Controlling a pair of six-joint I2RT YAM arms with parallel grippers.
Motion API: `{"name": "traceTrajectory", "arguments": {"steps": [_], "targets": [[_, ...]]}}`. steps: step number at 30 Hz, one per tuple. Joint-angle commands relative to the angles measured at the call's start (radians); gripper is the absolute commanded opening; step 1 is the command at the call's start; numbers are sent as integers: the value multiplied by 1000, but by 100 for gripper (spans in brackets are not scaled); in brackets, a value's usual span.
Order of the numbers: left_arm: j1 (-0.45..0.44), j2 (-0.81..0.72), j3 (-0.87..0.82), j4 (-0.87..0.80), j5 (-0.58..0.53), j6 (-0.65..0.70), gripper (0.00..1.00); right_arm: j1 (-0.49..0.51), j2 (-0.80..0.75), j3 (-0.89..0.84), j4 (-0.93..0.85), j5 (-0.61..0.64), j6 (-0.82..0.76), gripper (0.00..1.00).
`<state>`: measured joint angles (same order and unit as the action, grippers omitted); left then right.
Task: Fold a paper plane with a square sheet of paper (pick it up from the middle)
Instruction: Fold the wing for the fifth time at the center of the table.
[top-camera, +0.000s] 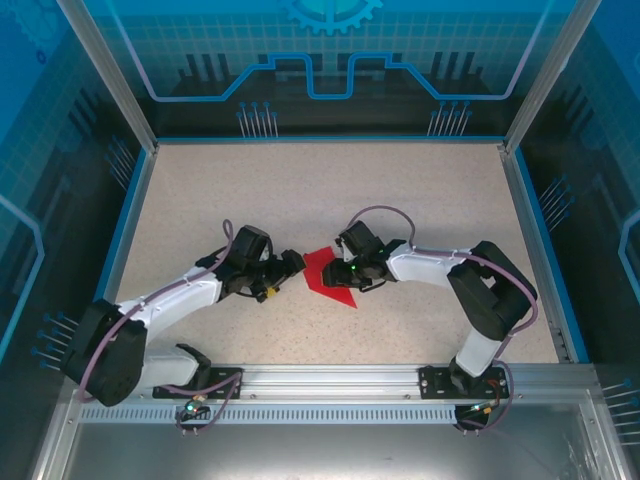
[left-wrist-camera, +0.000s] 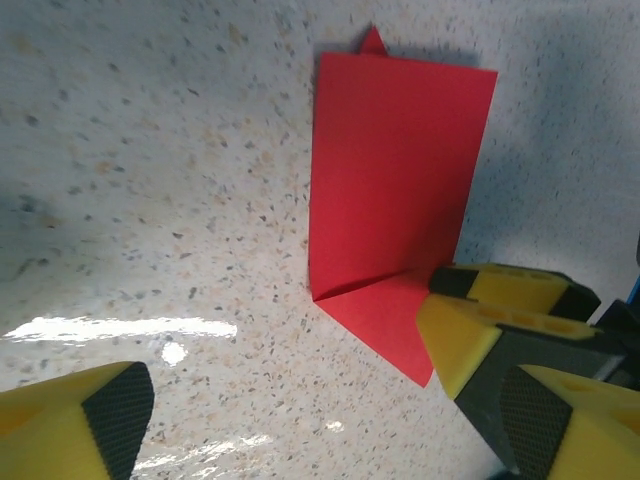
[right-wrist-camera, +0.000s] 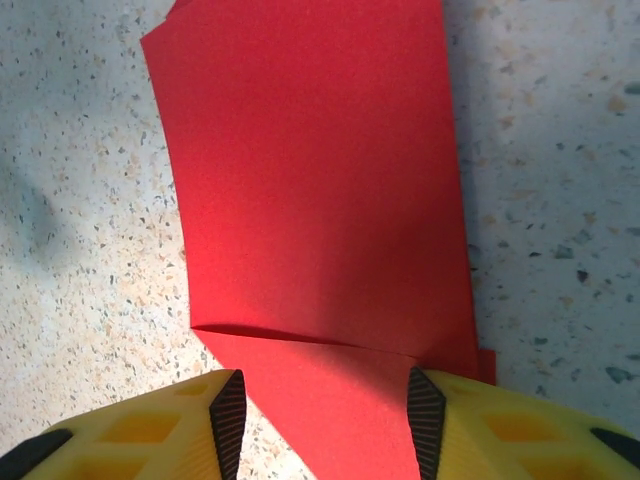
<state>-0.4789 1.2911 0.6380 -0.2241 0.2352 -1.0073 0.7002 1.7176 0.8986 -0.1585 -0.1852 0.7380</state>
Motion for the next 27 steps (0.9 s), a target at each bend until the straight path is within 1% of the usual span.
{"name": "traceTrajectory", "arguments": {"steps": [1,6,11,14,19,24,27], "targets": [[-16,47,8,62,76,-36,88,-32,20,-53,56,-56,31,49],[-41,128,36,113,120,-60,76,-85,26,-112,127,-148,59,48],[-69,207,73,153,145,-79,59,-141,34,-154,190,-246,88,48],[-80,242,93,158,145,-84,52,-167,37,-168,217,-283,101,48],[-86,288,115,150,130,-92,47,-182,40,-168,218,-304,97,48],[-88,332,137,165,141,-95,40,-189,41,-174,220,-310,98,48],[-87,349,146,165,139,-94,38,-195,43,-179,227,-315,99,48]]}}
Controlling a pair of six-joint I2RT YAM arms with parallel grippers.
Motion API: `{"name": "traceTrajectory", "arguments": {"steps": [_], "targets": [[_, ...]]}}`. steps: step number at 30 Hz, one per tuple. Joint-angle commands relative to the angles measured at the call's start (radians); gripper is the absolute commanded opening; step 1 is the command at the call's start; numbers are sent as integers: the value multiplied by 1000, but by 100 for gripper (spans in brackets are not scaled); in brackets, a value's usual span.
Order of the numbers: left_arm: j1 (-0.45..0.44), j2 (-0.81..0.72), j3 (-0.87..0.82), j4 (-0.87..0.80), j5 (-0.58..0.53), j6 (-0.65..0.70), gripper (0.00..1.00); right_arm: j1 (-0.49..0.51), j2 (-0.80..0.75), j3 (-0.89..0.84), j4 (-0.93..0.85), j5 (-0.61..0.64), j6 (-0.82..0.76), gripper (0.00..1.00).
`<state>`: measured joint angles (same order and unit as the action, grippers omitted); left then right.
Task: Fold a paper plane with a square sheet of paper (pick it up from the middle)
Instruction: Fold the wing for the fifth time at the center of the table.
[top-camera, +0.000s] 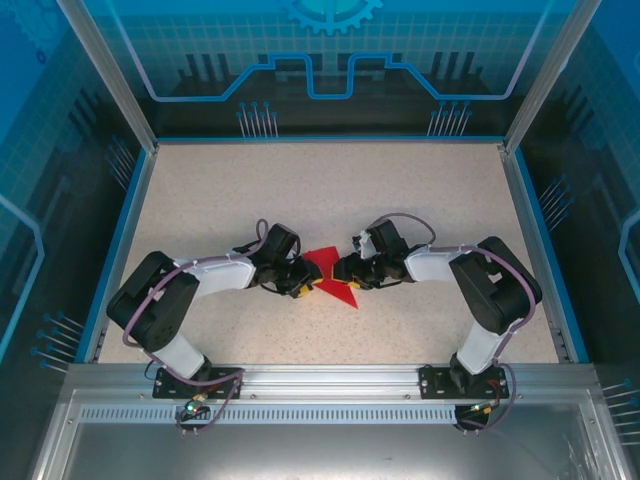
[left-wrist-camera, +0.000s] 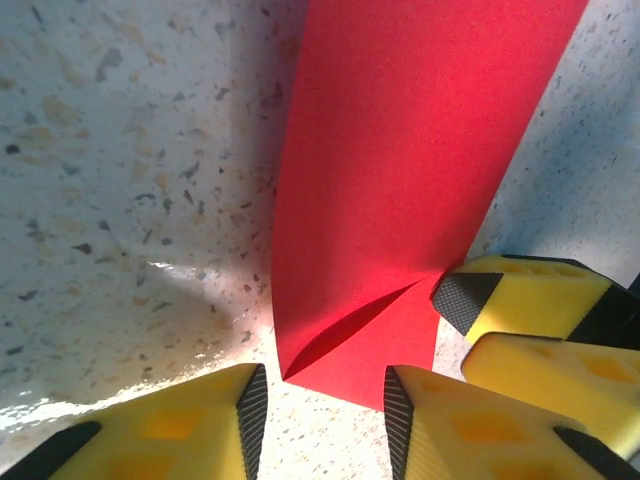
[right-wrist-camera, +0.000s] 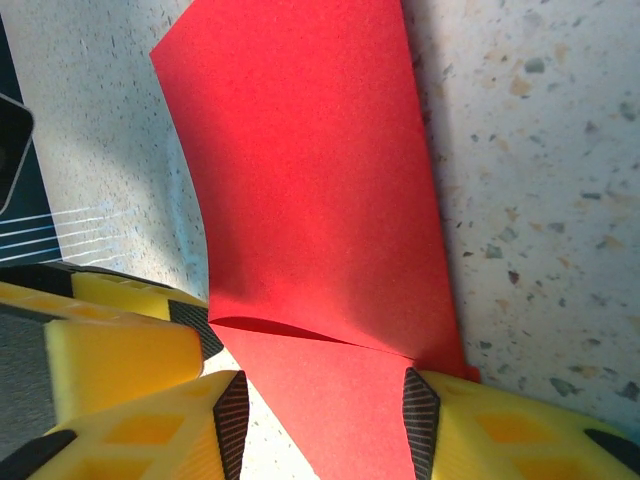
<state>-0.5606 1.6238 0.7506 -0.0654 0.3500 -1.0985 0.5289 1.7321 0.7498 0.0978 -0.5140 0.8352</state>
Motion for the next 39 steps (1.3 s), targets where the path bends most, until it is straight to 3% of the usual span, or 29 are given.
{"name": "traceTrajectory", "arguments": {"steps": [1,14,24,29,33,39], "targets": [[-7,22,35,11,25,-2,38,-23,29,-31,-29,12,2,48],[-7,63,36,143,81,-19,30,-47,18,-46,21,-36,20,48],[-7,30,-12,201,91,-36,12,-67,-77,-59,36,-29,-83,61],[-7,27,7,169,91,-40,5,-45,-218,-85,-9,98,-231,70],[-7,22,22,151,91,-52,4,61,-360,-124,-46,349,-404,73],[-13,13,52,113,90,-55,4,192,-500,-236,53,543,-622,78]]}}
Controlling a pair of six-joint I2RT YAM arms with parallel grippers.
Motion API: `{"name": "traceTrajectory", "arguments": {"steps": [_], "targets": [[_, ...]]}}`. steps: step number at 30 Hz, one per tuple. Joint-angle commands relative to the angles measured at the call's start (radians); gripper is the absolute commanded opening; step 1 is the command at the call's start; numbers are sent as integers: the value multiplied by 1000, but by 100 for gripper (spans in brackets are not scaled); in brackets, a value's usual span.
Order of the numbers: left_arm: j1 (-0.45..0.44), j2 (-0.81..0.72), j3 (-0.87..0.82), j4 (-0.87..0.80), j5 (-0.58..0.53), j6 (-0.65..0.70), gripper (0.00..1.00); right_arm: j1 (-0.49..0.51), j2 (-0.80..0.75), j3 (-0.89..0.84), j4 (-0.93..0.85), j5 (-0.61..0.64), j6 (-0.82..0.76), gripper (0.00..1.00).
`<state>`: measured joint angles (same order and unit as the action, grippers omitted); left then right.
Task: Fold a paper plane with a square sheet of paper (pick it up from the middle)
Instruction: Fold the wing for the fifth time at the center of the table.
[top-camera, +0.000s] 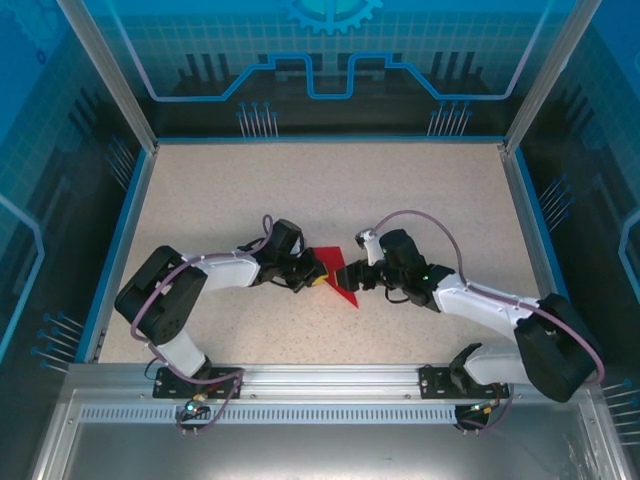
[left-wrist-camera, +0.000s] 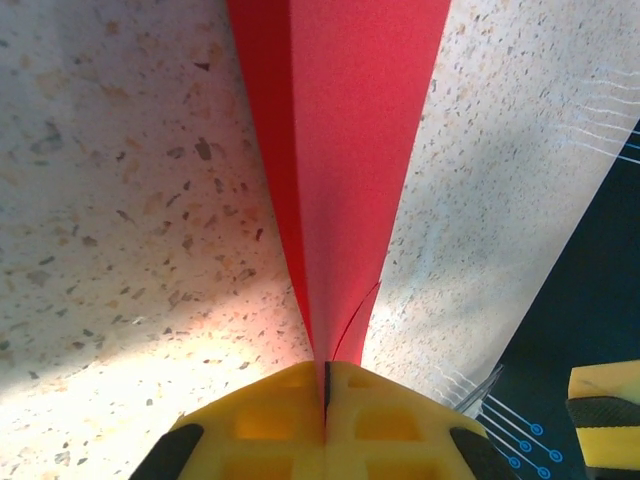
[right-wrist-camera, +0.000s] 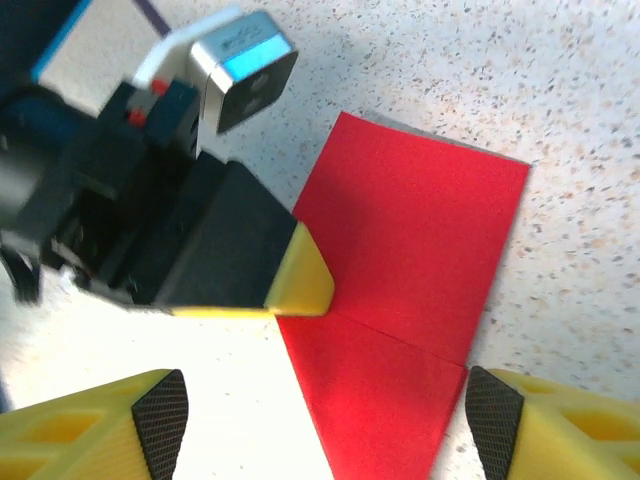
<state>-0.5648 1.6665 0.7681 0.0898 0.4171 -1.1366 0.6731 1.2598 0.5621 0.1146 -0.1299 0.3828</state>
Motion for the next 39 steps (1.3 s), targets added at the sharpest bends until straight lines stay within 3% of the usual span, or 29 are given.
{"name": "traceTrajectory", "arguments": {"steps": [1,6,13,19,39], "targets": [[-10,-31,38,-49,22,-16,4,75,-41,-66,60,186,-211,78],[-12,-31,51,-72,22,-18,4,189,-22,-88,118,314,-378,77],[-14,-31,64,-91,21,-20,4,325,154,-75,256,532,-553,71],[-14,-31,68,-100,21,-22,4,349,249,-77,396,653,-588,63],[-14,-27,86,-120,22,-20,4,360,340,-53,428,643,-650,29]]}}
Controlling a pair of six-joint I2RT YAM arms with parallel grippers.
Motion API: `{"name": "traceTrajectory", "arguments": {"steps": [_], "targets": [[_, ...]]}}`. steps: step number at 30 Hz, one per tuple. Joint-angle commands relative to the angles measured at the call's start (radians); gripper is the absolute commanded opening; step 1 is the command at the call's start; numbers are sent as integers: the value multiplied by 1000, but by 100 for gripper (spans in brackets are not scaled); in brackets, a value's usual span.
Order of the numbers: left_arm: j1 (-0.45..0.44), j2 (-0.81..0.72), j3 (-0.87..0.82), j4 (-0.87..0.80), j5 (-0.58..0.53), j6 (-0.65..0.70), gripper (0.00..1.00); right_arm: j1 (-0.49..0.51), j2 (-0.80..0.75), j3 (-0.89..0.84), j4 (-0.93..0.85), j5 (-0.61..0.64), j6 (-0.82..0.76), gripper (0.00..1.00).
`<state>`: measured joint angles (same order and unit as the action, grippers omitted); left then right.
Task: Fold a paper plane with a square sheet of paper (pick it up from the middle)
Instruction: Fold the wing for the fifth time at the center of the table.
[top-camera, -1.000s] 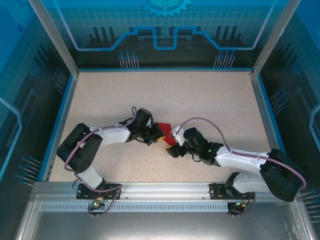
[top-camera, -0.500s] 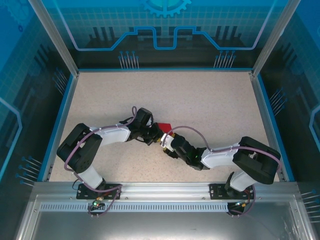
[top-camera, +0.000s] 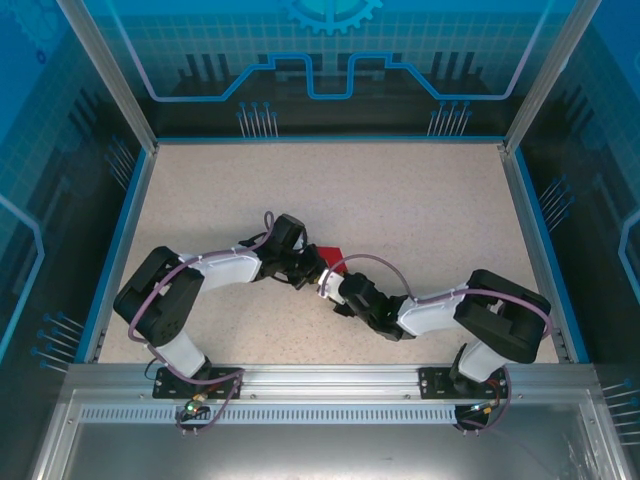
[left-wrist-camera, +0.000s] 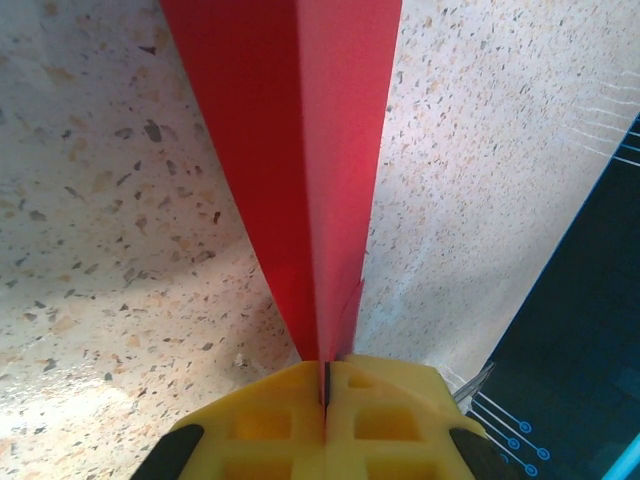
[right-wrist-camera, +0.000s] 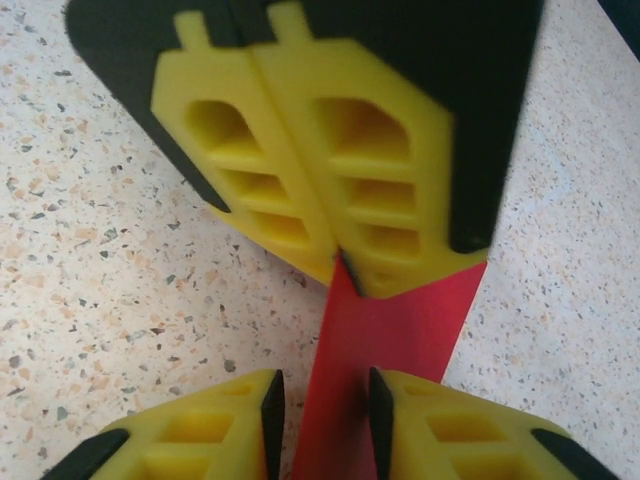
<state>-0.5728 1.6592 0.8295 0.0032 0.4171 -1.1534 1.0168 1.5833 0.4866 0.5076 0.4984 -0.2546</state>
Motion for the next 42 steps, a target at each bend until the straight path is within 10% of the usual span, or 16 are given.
{"name": "traceTrajectory", "arguments": {"steps": [1,22,42], "targets": [[-7,-22,25,-38,22,-2,4,17,17,23,37,16,-13,27],[141,-297,-13,-283,-134,112,48,-77,-94,24,-108,-316,284,10],[76,-251,-185,39,-31,67,38,-299,-13,73,-88,-733,656,8]]}}
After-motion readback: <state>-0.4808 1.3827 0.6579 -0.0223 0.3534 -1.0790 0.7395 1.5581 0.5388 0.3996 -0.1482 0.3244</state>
